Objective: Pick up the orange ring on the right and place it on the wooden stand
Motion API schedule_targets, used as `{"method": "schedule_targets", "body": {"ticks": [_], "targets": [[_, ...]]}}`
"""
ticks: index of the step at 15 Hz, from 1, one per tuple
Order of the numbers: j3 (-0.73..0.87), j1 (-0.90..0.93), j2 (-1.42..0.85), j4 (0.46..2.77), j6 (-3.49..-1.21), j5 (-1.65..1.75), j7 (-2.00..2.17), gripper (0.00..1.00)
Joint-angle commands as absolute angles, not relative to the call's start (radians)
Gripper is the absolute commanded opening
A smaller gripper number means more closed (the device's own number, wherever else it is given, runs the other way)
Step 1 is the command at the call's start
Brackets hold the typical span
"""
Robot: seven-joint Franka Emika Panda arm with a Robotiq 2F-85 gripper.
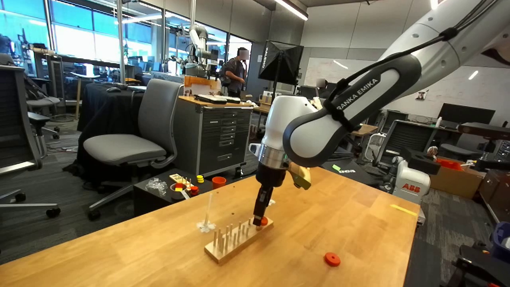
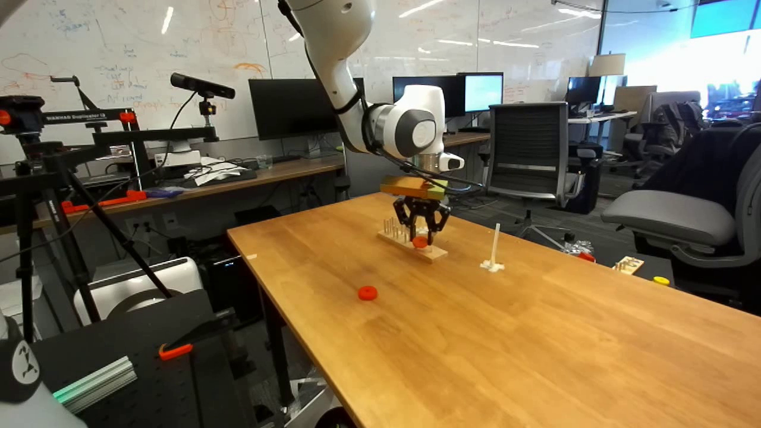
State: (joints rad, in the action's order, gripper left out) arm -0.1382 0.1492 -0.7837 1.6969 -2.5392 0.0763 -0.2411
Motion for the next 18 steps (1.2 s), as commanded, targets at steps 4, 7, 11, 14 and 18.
{"method": "schedule_targets", "body": {"ticks": [4, 7, 11, 14, 18], "targets": [[-0.254, 0.038, -0.677, 1.861, -2.539, 0.054, -0.430, 0.18], [-0.286, 0.006, -0.650, 1.889, -2.539, 0.037, -0.473, 0.18], [-0.306, -0.001, -0.638, 1.858, -2.523, 0.007, -0.468, 0.18], [-0.303, 0.017, -0.650, 1.808, -2.503, -0.011, -0.443, 0.18], [-0.286, 0.045, -0.674, 1.747, -2.488, -0.013, -0.402, 0.18]]}}
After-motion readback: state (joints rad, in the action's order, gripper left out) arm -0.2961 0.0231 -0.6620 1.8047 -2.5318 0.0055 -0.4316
